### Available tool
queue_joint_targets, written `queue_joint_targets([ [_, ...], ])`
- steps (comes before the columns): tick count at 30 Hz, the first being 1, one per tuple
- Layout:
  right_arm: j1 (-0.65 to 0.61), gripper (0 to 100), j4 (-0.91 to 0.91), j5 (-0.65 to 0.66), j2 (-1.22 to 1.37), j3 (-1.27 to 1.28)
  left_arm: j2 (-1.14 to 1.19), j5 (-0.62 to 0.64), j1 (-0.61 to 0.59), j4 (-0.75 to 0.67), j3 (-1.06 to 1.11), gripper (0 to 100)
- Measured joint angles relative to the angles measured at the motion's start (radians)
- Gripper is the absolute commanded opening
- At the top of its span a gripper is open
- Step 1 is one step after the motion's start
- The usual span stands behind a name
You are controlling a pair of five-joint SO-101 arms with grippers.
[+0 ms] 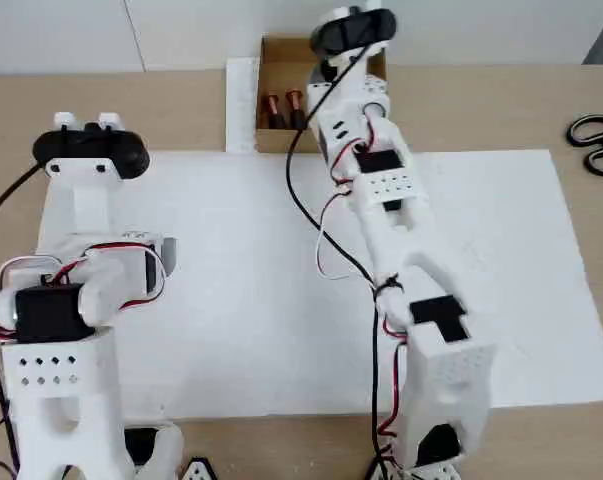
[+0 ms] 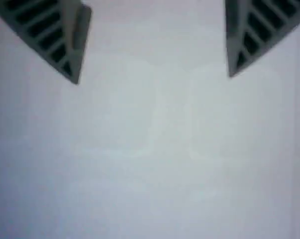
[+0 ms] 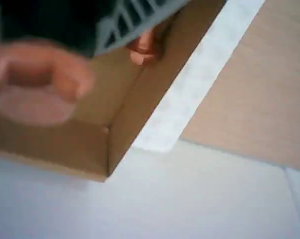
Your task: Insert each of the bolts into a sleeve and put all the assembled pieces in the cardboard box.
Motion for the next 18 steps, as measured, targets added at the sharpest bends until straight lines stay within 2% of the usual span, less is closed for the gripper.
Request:
queue_joint_targets([
  [6, -0.005, 0.4, 0.0, 0.0, 0.18, -0.135, 0.0, 0.0, 0.0, 0.005, 0.0, 18],
  [14, 0.008, 0.9, 0.0, 0.0, 0.265, -0.186, 0.0, 0.0, 0.0, 0.012, 0.0, 18],
  [18, 0.008, 8.8, 0.0, 0.0, 0.279, -0.19, 0.0, 0.0, 0.0, 0.012, 0.0, 18],
])
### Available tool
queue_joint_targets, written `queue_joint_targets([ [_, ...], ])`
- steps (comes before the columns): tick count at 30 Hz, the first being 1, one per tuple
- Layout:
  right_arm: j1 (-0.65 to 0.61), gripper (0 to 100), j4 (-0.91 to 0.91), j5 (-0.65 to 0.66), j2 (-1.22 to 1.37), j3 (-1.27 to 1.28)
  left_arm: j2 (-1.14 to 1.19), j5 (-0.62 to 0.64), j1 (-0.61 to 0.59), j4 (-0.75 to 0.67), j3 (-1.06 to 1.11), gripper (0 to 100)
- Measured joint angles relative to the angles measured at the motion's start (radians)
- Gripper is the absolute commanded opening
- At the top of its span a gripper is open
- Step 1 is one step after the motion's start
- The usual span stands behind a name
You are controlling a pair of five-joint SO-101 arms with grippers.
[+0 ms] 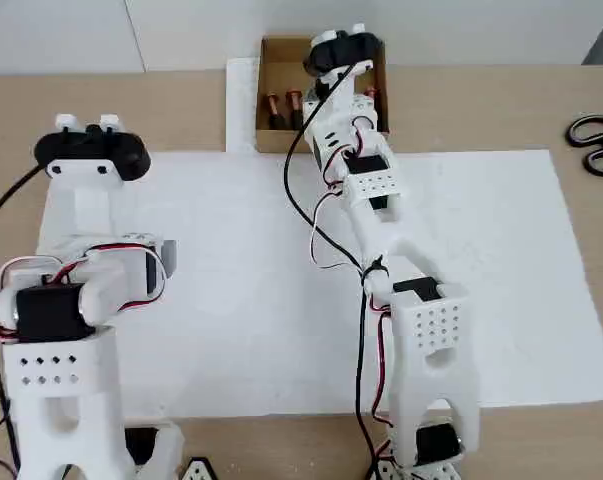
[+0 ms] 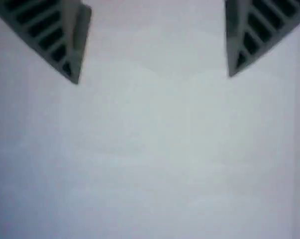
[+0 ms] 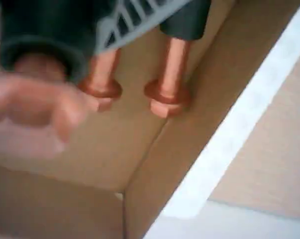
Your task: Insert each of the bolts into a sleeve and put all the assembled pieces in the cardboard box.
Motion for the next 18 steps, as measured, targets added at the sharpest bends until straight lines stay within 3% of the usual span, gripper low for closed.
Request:
queue_joint_targets([
  [3, 0.0, 14.5, 0.0, 0.0, 0.0, 0.0, 0.0, 0.0, 0.0, 0.0, 0.0, 18],
  [18, 0.0, 15.1, -0.002, 0.0, -0.002, -0.014, 0.0, 0.0, 0.0, 0.0, 0.0, 18],
])
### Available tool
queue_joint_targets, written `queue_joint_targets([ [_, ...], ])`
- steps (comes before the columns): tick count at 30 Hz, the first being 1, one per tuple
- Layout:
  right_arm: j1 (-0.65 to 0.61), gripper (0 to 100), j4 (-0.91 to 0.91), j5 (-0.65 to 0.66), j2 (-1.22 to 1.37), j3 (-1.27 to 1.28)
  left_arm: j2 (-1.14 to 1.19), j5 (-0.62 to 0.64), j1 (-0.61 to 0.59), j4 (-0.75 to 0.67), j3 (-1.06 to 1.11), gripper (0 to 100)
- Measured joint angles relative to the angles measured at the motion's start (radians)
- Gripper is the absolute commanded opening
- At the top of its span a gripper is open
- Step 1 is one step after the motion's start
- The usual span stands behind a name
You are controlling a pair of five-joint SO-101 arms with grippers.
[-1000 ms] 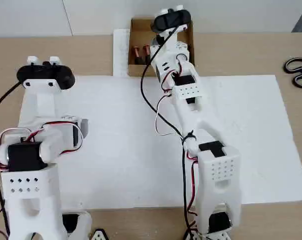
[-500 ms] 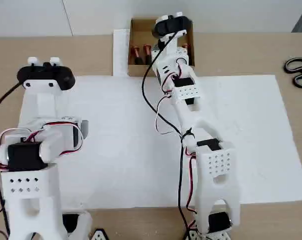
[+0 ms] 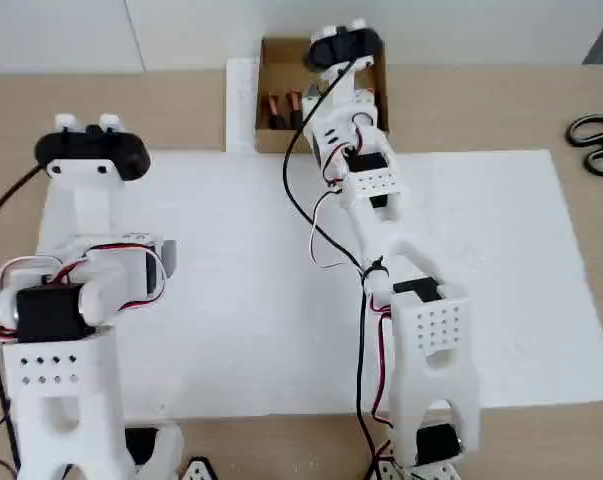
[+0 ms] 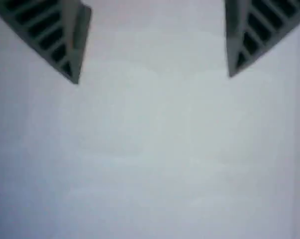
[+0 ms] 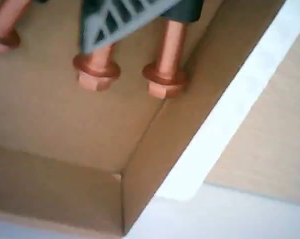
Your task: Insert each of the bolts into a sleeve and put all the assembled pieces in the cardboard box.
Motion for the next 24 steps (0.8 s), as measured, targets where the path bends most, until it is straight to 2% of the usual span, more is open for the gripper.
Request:
queue_joint_targets([
  [13, 0.0, 15.1, 0.021, 0.0, -0.037, 0.0, 0.0, -0.005, 0.0, 0.0, -0.017, 18],
  [17, -0.002, 15.1, 0.15, 0.0, -0.209, 0.0, -0.002, -0.046, 0.0, 0.023, -0.1, 18],
  [24, -0.002, 15.1, 0.434, 0.0, -0.526, 0.0, -0.002, -0.048, 0.0, 0.095, -0.215, 18],
])
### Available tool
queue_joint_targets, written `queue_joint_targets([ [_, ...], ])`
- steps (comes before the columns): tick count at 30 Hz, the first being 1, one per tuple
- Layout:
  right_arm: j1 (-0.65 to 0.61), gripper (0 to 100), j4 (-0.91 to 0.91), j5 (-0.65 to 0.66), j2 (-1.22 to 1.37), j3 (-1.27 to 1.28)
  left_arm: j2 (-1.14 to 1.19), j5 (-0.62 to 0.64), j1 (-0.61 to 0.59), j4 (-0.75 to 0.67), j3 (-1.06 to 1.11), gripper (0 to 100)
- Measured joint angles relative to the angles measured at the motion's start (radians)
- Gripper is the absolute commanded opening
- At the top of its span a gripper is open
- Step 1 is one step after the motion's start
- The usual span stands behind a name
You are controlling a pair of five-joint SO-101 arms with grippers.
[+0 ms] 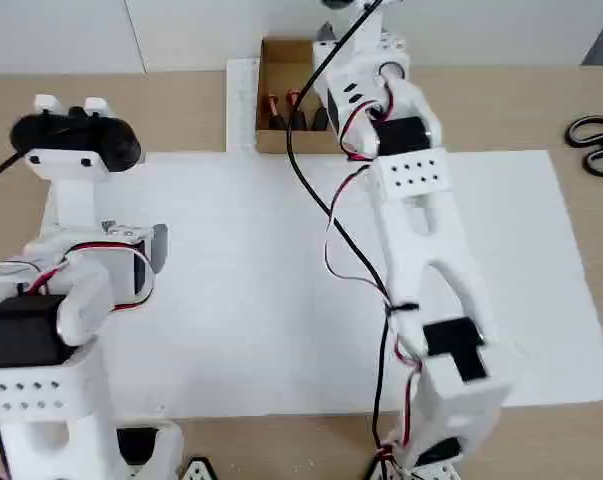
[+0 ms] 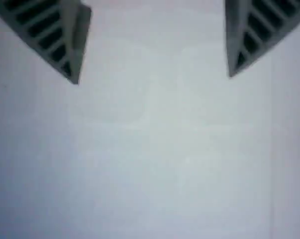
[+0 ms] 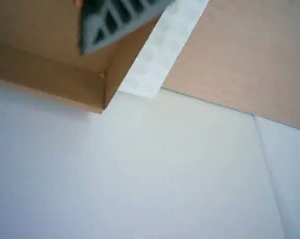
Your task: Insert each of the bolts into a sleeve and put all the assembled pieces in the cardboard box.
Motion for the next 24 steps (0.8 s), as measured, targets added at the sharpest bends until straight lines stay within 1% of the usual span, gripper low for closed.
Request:
queue_joint_targets([
  [6, 0.0, 15.1, 0.333, 0.0, -0.311, 0.0, 0.0, -0.008, 0.0, 0.091, -0.092, 18],
  [9, 0.0, 15.1, 0.506, 0.0, -0.46, -0.002, -0.017, -0.008, 0.0, 0.104, -0.123, 18],
  [12, 0.0, 15.1, 0.663, 0.0, -0.603, -0.002, -0.094, -0.008, 0.0, 0.101, -0.149, 18],
  [16, 0.0, 15.1, 0.867, 0.0, -0.772, -0.015, -0.261, -0.008, 0.0, 0.074, -0.143, 18],
  [20, -0.002, 15.1, 1.025, 0.0, -0.898, -0.017, -0.439, -0.008, 0.0, 0.064, -0.028, 18],
  [24, -0.002, 15.1, 1.068, 0.0, -1.019, 0.092, -0.614, -0.008, 0.0, 0.063, 0.163, 18],
])
